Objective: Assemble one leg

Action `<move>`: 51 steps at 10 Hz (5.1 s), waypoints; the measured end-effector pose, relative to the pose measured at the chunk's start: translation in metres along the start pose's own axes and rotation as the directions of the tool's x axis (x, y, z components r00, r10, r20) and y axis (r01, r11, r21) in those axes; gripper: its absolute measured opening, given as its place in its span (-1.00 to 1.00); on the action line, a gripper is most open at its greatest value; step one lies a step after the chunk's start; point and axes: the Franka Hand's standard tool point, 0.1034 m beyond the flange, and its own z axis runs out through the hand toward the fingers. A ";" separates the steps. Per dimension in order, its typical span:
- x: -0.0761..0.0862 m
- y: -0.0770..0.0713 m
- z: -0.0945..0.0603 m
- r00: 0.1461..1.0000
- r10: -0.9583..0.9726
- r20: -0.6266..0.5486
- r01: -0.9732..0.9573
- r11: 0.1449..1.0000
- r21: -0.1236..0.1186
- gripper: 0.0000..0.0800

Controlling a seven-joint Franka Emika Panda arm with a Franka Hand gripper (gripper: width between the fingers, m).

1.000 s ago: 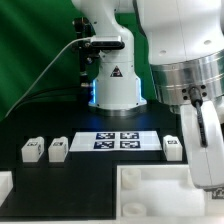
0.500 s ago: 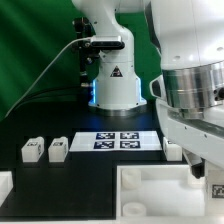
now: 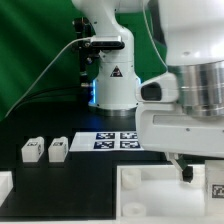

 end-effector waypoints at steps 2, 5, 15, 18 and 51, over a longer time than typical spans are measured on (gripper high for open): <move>0.000 0.002 0.002 0.998 -0.060 0.002 0.060 0.998 -0.001 0.62; 0.000 0.002 0.002 0.997 0.082 0.003 -0.082 0.997 0.000 -0.27; 0.002 0.003 -0.001 0.053 0.997 0.065 -0.998 0.055 -0.041 -0.27; 0.000 0.002 0.000 0.041 0.997 0.063 -0.998 0.043 -0.043 0.13; -0.001 -0.009 0.003 -0.126 0.991 0.050 -0.991 -0.123 -0.056 0.58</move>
Offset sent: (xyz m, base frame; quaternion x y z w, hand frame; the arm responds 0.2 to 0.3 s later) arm 0.0000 0.0000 0.0000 0.0000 0.0000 0.0000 1.0000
